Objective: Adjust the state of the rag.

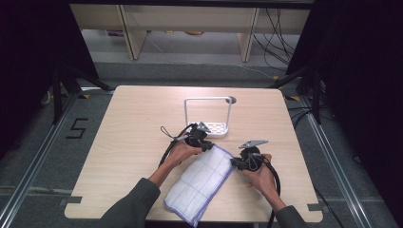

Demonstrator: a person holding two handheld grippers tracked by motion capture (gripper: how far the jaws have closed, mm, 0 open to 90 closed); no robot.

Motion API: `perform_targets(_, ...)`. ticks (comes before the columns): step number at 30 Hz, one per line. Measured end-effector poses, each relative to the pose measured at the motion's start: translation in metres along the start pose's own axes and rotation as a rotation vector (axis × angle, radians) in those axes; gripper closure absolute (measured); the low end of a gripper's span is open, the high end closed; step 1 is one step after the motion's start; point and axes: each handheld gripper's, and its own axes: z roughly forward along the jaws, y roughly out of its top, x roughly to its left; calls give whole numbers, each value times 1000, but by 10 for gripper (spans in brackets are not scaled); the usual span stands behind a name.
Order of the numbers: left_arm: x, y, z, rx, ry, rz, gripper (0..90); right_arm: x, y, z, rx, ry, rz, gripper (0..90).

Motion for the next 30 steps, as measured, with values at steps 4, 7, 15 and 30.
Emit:
perform_targets(4,3,0,-8,-20,24,0,849,-3,9,0,-23,5,-24,849)
perform_targets(7,6,2,-19,-32,46,1,850,-5,18,0,-36,22,-35,849)
perform_targets(15,16,-4,-47,-73,76,-41,849,-9,50,5,-45,76,-111,848)
perform_targets(30,33,-25,-68,-108,107,-99,845,7,90,27,-35,62,-210,843)
